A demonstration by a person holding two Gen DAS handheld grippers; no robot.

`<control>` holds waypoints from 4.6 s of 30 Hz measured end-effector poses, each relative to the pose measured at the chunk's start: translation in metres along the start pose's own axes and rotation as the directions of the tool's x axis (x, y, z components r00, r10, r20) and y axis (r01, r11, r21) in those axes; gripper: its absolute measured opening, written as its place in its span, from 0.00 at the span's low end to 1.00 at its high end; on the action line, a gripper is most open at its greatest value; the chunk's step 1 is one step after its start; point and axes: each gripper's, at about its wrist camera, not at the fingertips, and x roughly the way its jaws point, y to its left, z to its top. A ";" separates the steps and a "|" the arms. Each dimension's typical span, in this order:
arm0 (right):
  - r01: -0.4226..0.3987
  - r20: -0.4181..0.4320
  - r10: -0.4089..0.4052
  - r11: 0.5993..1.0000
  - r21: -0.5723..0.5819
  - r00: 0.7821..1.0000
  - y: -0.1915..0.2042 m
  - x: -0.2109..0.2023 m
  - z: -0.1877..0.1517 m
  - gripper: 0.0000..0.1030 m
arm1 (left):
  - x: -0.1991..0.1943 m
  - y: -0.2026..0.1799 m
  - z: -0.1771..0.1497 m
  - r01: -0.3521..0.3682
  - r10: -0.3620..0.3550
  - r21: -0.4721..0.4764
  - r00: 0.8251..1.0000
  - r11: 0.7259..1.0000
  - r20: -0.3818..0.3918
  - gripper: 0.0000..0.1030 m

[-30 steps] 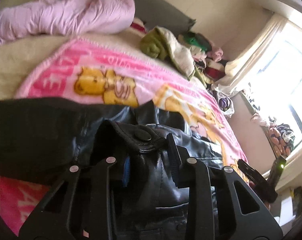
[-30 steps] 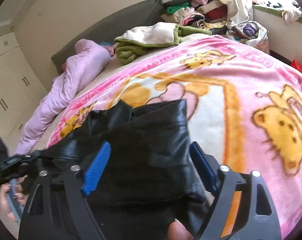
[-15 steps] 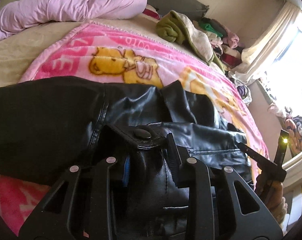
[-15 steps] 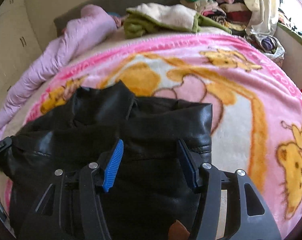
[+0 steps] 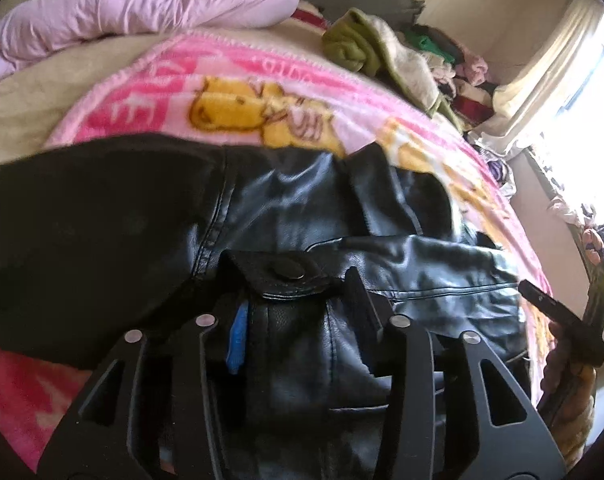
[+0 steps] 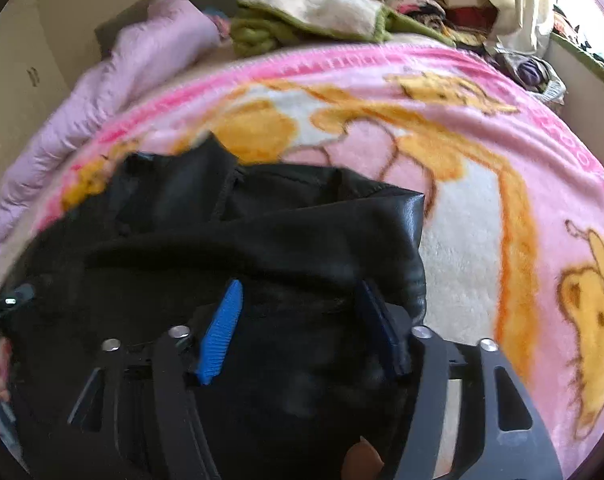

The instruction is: Fold large clothes

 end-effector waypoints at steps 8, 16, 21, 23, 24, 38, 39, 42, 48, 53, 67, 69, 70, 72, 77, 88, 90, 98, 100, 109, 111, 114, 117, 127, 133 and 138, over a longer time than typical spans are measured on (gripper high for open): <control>-0.088 0.029 0.090 0.994 -0.062 0.996 0.027 -0.049 -0.027 0.71 | -0.042 -0.025 -0.001 -0.033 0.029 0.059 0.997 0.998 0.077 0.53; -0.077 0.015 0.079 0.993 -0.087 0.997 0.039 -0.059 -0.053 0.75 | -0.024 -0.045 -0.028 -0.044 0.047 0.131 0.999 0.990 -0.018 0.56; -0.055 -0.036 0.052 0.994 -0.089 0.998 0.037 -0.049 -0.063 0.75 | 0.003 -0.033 -0.049 -0.081 0.092 0.107 0.991 0.991 -0.096 0.56; -0.037 -0.069 0.032 0.996 -0.075 0.997 0.033 -0.042 -0.069 0.75 | 0.009 -0.028 -0.053 -0.085 0.095 0.093 0.990 0.992 -0.108 0.56; -0.034 -0.088 0.028 0.997 -0.063 0.996 0.029 -0.037 -0.072 0.75 | 0.010 -0.026 -0.055 -0.082 0.092 0.087 0.990 0.993 -0.109 0.56; -0.046 -0.066 0.042 0.997 -0.063 0.997 0.042 -0.044 -0.075 0.85 | -0.024 -0.026 -0.052 -0.122 0.125 0.056 0.991 0.991 -0.041 0.82; -0.053 -0.061 0.049 0.996 -0.068 0.997 0.045 -0.047 -0.075 0.85 | -0.028 -0.025 -0.052 -0.131 0.133 0.052 0.991 0.990 -0.035 0.84; -0.062 -0.042 0.059 0.994 -0.089 0.997 0.053 -0.056 -0.075 0.89 | -0.035 -0.024 -0.052 -0.157 0.158 0.046 0.987 0.987 -0.024 0.91; -0.076 -0.010 0.075 0.990 -0.115 0.997 0.072 -0.067 -0.072 0.93 | -0.050 -0.012 -0.052 -0.184 0.184 0.011 0.983 0.983 0.005 0.91; -0.097 0.015 0.100 0.985 -0.141 0.995 0.092 -0.074 -0.067 0.94 | -0.061 0.005 -0.051 -0.226 0.226 -0.022 0.974 0.974 0.024 0.91; -0.193 0.041 0.210 0.947 -0.256 0.977 0.175 -0.076 -0.043 0.95 | -0.102 0.067 -0.046 -0.299 0.313 -0.148 0.946 0.943 0.079 0.91; -0.204 0.047 0.225 0.941 -0.272 0.973 0.187 -0.075 -0.041 0.95 | -0.107 0.077 -0.045 -0.309 0.326 -0.168 0.942 0.936 0.084 0.91; -0.210 0.044 0.232 0.936 -0.281 0.972 0.194 -0.074 -0.040 0.95 | -0.110 0.082 -0.045 -0.314 0.332 -0.177 0.939 0.933 0.086 0.91; -0.217 0.044 0.239 0.932 -0.292 0.970 0.204 -0.072 -0.038 0.95 | -0.114 0.092 -0.044 -0.319 0.341 -0.198 0.936 0.927 0.088 0.91; -0.241 0.032 0.264 0.919 -0.312 0.964 0.232 -0.066 -0.034 0.95 | -0.124 0.116 -0.042 -0.334 0.365 -0.243 0.926 0.911 0.095 0.91; -0.284 0.001 0.307 0.883 -0.374 0.952 0.293 -0.052 -0.032 0.96 | -0.143 0.172 -0.040 -0.355 0.415 -0.357 0.904 0.864 0.105 0.91; -0.294 -0.009 0.316 0.874 -0.387 0.949 0.301 -0.048 -0.033 0.96 | -0.148 0.183 -0.041 -0.351 0.425 -0.388 0.897 0.852 0.121 0.91; -0.312 -0.041 0.326 0.847 -0.431 0.944 0.335 -0.035 -0.041 0.96 | -0.161 0.236 -0.050 -0.340 0.455 -0.509 0.882 0.791 0.119 0.91; -0.317 -0.051 0.329 0.842 -0.436 0.943 0.342 -0.030 -0.045 0.96 | -0.161 0.247 -0.051 -0.343 0.464 -0.533 0.880 0.774 0.107 0.91; -0.323 -0.088 0.320 0.828 -0.459 0.943 0.361 -0.015 -0.060 0.96 | -0.153 0.293 -0.059 -0.312 0.457 -0.631 0.886 0.710 0.076 0.91; -0.321 -0.093 0.315 0.825 -0.464 0.944 0.364 -0.011 -0.063 0.96 | -0.152 0.303 -0.060 -0.294 0.450 -0.656 0.890 0.696 0.079 0.91; -0.319 -0.099 0.309 0.821 -0.474 0.946 0.366 -0.007 -0.067 0.96 | -0.153 0.316 -0.062 -0.253 0.443 -0.685 0.890 0.683 0.112 0.91; -0.315 -0.102 0.305 0.814 -0.488 0.947 0.369 -0.006 -0.072 0.96 | -0.155 0.331 -0.062 -0.214 0.439 -0.718 0.888 0.663 0.140 0.91; -0.317 -0.116 0.297 0.833 -0.454 0.948 0.352 -0.007 -0.080 0.96 | -0.158 0.333 -0.049 -0.177 0.424 -0.707 0.886 0.685 0.188 0.15; -0.316 -0.109 0.298 0.849 -0.424 0.948 0.337 -0.014 -0.078 0.96 | -0.182 0.302 -0.038 -0.132 0.402 -0.651 0.870 0.748 0.286 0.02; -0.315 -0.092 0.304 0.864 -0.392 0.948 0.320 -0.023 -0.076 0.96 | -0.206 0.263 -0.019 -0.096 0.371 -0.579 0.848 0.810 0.378 0.01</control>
